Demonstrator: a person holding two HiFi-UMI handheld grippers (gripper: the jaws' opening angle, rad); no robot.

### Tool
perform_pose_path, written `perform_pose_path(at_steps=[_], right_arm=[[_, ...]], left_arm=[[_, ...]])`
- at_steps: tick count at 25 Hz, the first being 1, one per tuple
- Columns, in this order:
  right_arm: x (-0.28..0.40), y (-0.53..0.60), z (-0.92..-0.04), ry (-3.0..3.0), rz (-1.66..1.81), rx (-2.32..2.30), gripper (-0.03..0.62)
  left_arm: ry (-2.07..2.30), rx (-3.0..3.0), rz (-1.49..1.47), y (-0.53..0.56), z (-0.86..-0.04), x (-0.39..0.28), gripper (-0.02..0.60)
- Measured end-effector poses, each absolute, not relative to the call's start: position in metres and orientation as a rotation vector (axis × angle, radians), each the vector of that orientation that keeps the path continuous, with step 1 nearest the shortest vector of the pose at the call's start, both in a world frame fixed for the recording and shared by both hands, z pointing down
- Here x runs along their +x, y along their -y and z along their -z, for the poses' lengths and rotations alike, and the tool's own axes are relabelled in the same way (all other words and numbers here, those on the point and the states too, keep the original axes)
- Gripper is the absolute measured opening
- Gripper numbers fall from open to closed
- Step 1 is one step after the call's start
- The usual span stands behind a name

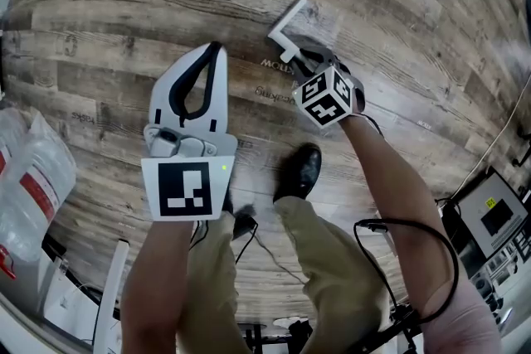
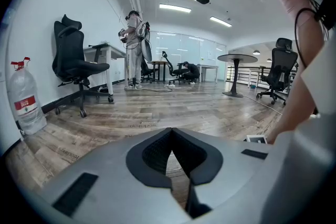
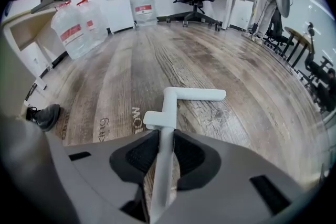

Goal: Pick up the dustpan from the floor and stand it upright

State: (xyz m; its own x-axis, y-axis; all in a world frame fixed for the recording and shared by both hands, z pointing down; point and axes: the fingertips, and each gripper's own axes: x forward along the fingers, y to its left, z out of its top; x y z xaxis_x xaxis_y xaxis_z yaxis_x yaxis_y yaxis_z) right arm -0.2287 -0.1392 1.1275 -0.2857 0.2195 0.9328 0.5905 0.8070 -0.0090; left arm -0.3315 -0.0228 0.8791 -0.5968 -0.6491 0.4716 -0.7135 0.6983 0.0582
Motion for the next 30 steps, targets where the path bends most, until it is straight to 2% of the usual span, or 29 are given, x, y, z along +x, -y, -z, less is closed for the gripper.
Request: perform_pose_path(at_steps=[12,30], right_arm=[[-0.238,0.15,-1.087,1.909,0.349,-0.557,0.081],[-0.242,0.165,-0.878,2.105,0.35,-0.491,0.077]], left_arm=[[2.47,1.058,-0.178,0.024,-0.843,-0.334,0.009],[2.572,1.188,-0.142,0.046,-0.656,-0.339,0.009]])
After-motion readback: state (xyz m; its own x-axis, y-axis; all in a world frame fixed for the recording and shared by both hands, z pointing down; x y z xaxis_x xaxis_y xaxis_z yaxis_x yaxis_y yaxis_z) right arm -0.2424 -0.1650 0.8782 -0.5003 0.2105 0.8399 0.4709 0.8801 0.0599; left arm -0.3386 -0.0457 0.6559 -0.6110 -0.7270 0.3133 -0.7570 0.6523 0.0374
